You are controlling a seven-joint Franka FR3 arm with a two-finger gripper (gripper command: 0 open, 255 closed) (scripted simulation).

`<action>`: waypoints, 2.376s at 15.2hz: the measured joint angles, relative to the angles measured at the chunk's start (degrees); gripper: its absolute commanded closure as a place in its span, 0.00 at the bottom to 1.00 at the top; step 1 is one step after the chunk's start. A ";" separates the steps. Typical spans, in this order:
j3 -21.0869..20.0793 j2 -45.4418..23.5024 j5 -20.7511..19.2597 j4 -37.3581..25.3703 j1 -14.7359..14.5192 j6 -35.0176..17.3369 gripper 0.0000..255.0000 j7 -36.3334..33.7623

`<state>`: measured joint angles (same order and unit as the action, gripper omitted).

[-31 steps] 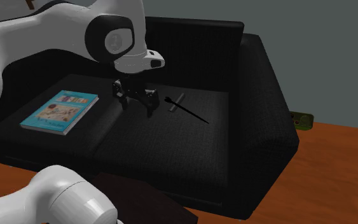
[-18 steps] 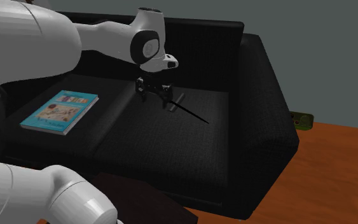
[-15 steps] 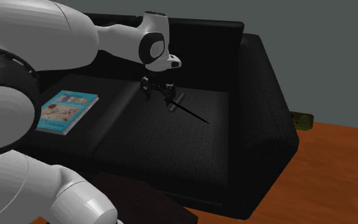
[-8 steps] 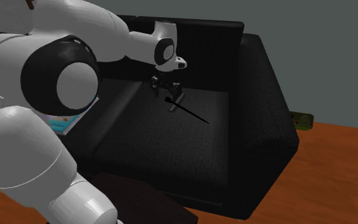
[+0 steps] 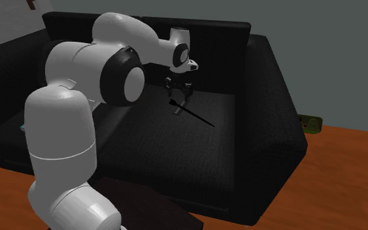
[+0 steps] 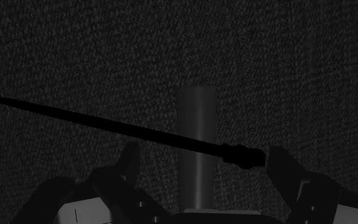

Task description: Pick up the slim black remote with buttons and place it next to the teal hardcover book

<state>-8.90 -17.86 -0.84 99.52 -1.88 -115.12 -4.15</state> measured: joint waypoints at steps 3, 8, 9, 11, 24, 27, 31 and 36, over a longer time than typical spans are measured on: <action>0.21 -7.20 -1.10 -8.47 -0.99 1.42 0.00 -1.30; 0.97 -19.83 -2.48 -24.24 -2.47 4.72 0.00 -2.36; 1.01 -20.53 -2.56 -24.54 -2.59 4.33 0.00 -2.47; 1.05 -21.28 -2.64 -24.32 -2.70 3.35 0.00 -2.61; 1.31 -22.34 -2.92 -22.93 -2.58 0.60 1.00 -2.65; 1.28 -22.13 -2.88 -22.52 -2.56 0.23 1.00 -2.65; 1.22 -21.82 -2.82 -22.01 -2.52 0.00 1.00 -2.57; 1.10 -21.53 -2.69 -23.37 -2.63 2.11 1.00 -2.57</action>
<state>-7.80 -39.40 -3.53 76.15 -4.51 -113.01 -6.73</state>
